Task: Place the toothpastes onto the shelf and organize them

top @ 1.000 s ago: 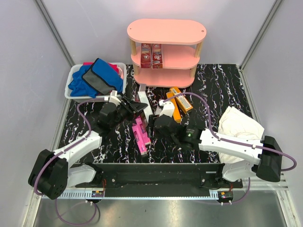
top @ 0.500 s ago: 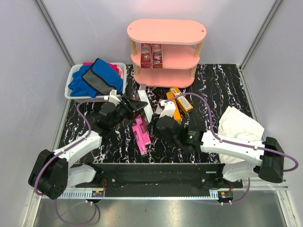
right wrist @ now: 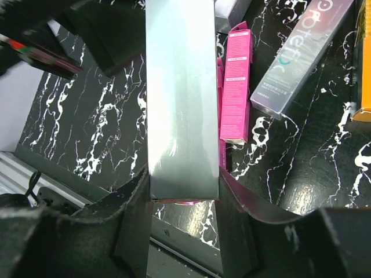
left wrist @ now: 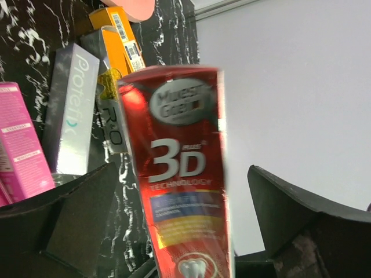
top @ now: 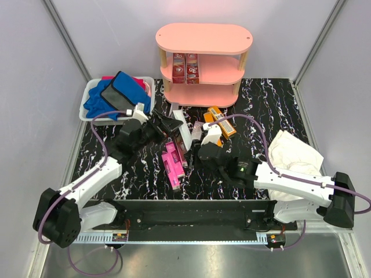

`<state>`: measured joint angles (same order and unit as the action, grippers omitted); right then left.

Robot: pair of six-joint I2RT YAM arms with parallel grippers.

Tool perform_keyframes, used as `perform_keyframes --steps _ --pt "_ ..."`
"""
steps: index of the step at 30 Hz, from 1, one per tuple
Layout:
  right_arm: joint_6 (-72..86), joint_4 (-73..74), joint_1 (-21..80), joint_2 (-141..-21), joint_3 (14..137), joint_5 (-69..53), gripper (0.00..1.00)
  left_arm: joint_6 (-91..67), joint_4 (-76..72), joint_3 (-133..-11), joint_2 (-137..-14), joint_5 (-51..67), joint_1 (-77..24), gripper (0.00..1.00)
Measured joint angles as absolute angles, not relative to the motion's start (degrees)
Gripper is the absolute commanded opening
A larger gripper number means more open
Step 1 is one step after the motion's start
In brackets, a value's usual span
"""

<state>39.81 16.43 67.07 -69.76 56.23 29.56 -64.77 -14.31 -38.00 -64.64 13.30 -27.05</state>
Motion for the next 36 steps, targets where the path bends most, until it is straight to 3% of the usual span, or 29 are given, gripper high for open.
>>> perform_keyframes --steps 12,36 --pt "42.46 18.59 61.69 -65.32 56.1 23.57 0.17 -49.78 4.93 -47.09 -61.08 7.25 -27.05 0.99" --pt "55.44 2.94 25.1 -54.06 44.6 -15.84 0.17 -44.95 10.85 -47.22 -60.03 6.24 -27.05 0.99"
